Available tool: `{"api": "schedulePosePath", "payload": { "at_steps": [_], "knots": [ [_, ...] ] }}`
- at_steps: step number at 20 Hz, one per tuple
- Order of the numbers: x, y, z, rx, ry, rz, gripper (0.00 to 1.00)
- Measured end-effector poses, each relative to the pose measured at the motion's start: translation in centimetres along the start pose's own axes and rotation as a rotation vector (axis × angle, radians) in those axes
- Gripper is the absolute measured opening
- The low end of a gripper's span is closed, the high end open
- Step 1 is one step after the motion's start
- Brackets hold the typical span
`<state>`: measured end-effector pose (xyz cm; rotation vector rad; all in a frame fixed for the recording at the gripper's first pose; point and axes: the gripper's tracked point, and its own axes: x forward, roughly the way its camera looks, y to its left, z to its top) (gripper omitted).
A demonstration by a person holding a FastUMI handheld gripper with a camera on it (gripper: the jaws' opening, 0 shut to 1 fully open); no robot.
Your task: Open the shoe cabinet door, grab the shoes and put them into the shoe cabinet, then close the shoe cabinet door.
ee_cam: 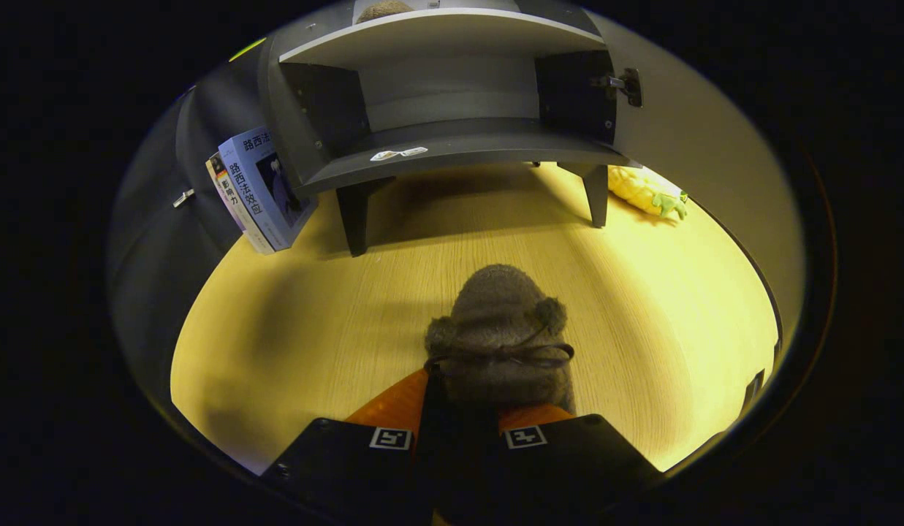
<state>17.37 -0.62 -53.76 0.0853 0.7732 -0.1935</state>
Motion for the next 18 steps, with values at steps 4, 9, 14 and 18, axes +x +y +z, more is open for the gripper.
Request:
{"api": "schedulePosePath", "payload": {
  "at_steps": [4, 9, 14, 18],
  "knots": [
    [1.3, -0.1, 0.9, -0.023, -0.017, -0.008, 0.32],
    [2.5, -0.6, 1.6, -0.052, -0.020, -0.028, 0.30],
    [2.5, -0.4, 1.6, -0.045, -0.021, -0.021, 0.06],
    [0.8, -0.1, 1.6, -0.065, -0.016, -0.014, 0.05]
  ]
}}
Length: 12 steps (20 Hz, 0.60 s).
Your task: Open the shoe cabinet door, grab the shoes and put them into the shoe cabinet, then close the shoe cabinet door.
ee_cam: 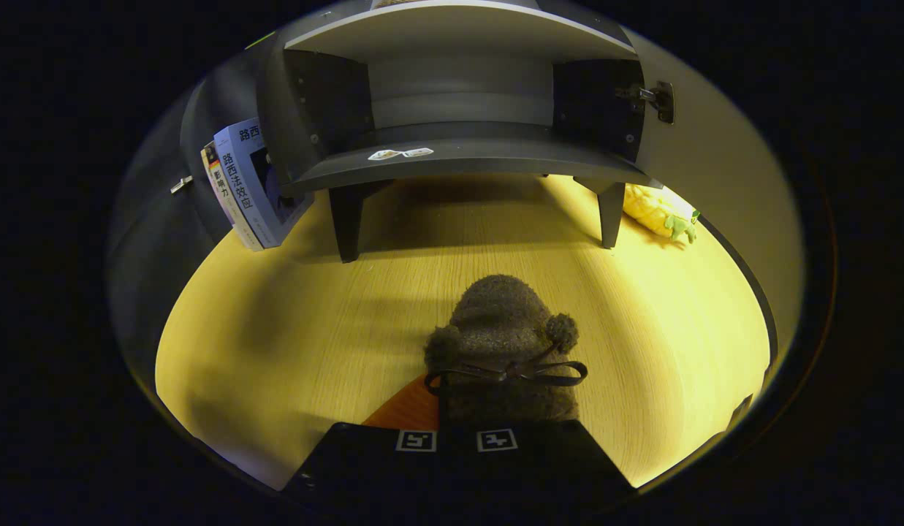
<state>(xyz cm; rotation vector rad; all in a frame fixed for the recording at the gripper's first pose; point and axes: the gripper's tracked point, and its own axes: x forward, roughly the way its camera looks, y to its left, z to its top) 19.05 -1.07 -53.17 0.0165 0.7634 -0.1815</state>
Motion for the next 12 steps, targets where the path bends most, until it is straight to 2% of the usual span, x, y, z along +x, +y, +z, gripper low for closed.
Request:
{"api": "schedulePosePath", "payload": {
  "at_steps": [5, 12],
  "knots": [
    [-5.2, 0.4, 3.7, -0.028, -0.047, 0.020, 0.06],
    [-16.3, 0.8, 14.5, -0.057, -0.185, 0.040, 0.06]
  ]
}}
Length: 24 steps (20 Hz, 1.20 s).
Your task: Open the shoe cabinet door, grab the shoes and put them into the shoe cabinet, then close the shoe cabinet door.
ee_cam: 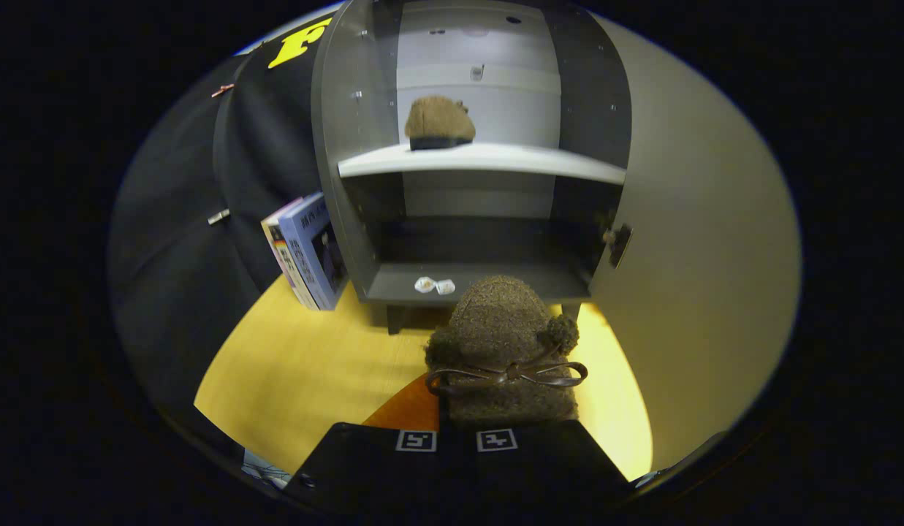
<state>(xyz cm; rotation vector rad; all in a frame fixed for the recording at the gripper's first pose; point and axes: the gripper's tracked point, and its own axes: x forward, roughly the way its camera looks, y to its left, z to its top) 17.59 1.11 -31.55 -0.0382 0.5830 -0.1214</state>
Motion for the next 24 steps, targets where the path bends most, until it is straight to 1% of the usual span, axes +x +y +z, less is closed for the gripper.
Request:
{"api": "schedulePosePath", "payload": {
  "at_steps": [5, 12, 17, 20, 24],
  "knots": [
    [-3.7, 0.0, 6.9, 0.002, -0.065, 0.007, 0.05],
    [-5.5, -0.5, 18.3, 0.015, -0.190, 0.019, 0.05],
    [-2.7, -1.6, 23.6, 0.019, -0.180, -0.013, 0.05],
    [0.2, -1.9, 27.2, 0.033, -0.165, -0.010, 0.05],
    [5.1, -2.9, 31.4, 0.032, -0.139, -0.028, 0.05]
  ]
}}
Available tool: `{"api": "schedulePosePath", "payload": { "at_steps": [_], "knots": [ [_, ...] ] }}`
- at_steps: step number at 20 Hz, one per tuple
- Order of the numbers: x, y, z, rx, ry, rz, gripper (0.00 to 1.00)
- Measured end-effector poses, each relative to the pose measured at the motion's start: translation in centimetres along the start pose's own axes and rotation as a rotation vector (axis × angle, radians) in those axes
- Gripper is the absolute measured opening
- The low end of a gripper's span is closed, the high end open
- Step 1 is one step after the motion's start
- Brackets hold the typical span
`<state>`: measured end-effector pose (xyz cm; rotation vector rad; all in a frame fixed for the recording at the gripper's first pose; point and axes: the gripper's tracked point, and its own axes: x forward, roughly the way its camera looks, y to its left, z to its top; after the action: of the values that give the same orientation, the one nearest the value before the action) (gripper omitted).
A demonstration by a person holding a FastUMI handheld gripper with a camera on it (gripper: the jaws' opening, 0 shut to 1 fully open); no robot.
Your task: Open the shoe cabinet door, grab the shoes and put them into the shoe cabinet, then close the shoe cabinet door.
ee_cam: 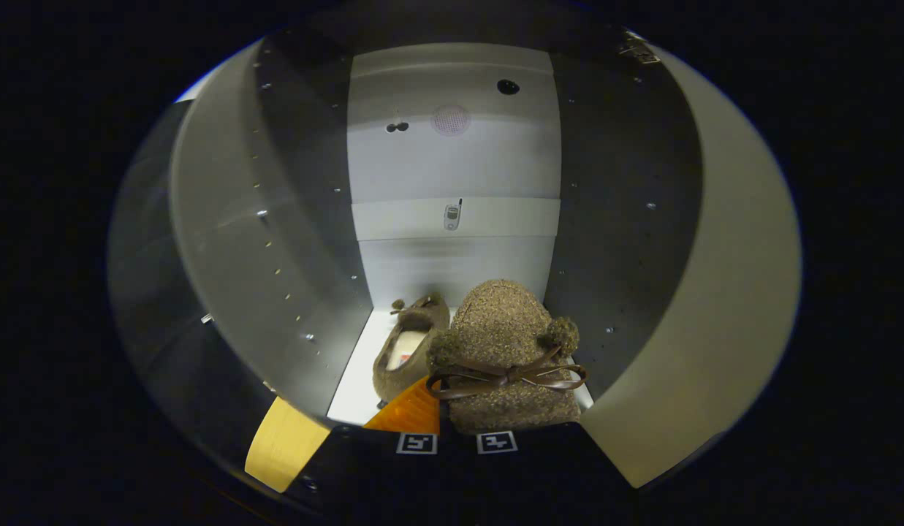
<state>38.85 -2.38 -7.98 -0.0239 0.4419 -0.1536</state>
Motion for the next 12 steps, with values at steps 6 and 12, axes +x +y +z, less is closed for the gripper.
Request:
{"api": "schedulePosePath", "payload": {
  "at_steps": [6, 12],
  "knots": [
    [9.1, -2.0, 1.7, 0.019, 0.056, -0.018, 0.05],
    [17.7, -3.1, -1.6, 0.037, 0.169, -0.026, 0.05]
  ]
}}
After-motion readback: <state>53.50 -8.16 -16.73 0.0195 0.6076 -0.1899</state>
